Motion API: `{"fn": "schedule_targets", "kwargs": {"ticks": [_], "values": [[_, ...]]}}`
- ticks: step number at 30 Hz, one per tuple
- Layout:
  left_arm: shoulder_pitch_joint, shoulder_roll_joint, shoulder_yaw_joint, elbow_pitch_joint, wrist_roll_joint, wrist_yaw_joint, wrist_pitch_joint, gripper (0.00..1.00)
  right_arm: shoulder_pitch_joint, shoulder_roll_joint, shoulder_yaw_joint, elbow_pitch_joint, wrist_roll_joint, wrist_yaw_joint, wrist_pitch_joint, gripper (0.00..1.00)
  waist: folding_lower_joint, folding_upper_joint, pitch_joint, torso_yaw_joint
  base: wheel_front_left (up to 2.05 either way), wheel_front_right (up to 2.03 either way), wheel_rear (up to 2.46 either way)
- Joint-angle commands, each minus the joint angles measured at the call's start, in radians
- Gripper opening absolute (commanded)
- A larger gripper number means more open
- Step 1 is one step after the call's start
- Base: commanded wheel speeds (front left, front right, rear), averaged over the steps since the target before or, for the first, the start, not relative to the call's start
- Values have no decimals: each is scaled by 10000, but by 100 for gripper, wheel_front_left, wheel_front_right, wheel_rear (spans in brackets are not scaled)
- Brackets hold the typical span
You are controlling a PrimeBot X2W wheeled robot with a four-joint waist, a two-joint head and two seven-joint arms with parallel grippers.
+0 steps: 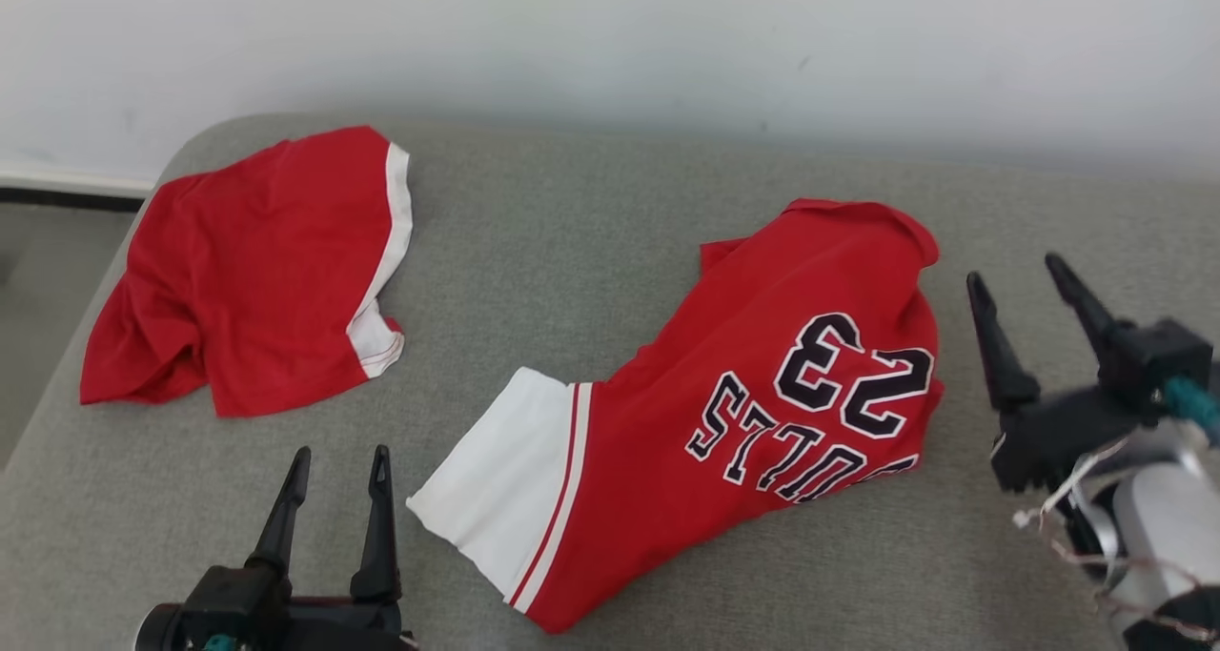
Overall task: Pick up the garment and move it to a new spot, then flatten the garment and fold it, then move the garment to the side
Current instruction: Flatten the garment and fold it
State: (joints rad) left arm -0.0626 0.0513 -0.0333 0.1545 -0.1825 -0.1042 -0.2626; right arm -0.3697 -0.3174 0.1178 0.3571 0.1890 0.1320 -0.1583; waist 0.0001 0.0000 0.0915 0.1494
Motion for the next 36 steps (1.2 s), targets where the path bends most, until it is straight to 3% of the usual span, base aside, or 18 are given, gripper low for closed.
{"fn": "schedule_targets", "kwargs": {"ticks": [1,18,30,31,32,36], "values": [[-220,-13,-102,2,-117,49,-34,100,-532,-255,163,272,43,-26,100,100,-1,0,496,465,0,0,0],[-1144,-12,-1101,-99,-855,418,-34,100,-4993,-2090,2997,4185,363,-26,1783,100,-1,0,1936,1842,0,0,0],[-1538,-12,-1447,-74,-1109,526,-34,100,-6344,-2433,4497,6116,900,-26,2572,100,-1,0,2433,2282,0,0,0],[-1549,-12,-1468,-65,-1131,549,-34,100,-6443,-2378,4552,6236,1004,-26,2583,32,-1,0,2444,2306,0,0,0],[-1569,-14,-1490,-59,-1152,568,-34,100,-6550,-2369,4596,6349,1030,-26,2533,0,-1,0,2452,2322,0,0,0],[-1605,-14,-1522,-9,-1163,605,-34,100,-6761,-2226,4735,6734,1264,-26,2163,0,-1,0,2371,2308,0,0,0]]}}
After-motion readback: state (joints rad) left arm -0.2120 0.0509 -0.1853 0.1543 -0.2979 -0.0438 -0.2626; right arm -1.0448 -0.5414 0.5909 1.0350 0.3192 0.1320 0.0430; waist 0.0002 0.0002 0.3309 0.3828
